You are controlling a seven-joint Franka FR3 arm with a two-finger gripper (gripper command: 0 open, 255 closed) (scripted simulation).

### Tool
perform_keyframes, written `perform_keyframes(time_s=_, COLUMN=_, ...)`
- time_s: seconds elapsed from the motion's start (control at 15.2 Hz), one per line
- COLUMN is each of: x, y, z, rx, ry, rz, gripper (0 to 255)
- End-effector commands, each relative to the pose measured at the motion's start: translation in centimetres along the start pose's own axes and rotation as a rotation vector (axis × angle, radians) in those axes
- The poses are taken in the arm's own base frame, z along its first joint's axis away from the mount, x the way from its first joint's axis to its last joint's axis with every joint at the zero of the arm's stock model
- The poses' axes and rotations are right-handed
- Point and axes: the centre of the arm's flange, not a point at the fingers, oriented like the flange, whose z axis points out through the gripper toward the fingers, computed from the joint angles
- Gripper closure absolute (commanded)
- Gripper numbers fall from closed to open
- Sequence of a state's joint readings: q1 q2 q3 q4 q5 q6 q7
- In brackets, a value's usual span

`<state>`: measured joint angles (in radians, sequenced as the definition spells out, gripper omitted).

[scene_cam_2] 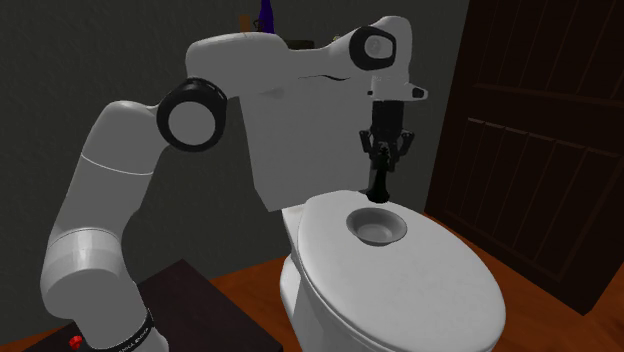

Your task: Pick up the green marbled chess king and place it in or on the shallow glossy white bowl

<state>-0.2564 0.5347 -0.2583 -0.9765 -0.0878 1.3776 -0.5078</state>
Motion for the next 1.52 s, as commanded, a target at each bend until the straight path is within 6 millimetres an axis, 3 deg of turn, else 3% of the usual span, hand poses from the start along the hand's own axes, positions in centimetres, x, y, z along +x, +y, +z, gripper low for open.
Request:
perform_keyframes(time_s=0.0, x=0.6, y=-0.1, z=0.8, rx=0.0, ry=0.001, rz=-0.001, gripper=255)
perform_keyframes(time_s=0.92, x=2.1, y=-1.0, z=8.0, rx=0.0, ry=0.001, rz=-0.001, gripper=255)
perform_keyframes(time_s=1.45, x=2.1, y=-1.1, z=8.2, rx=0.0, ry=0.001, rz=-0.001, gripper=255)
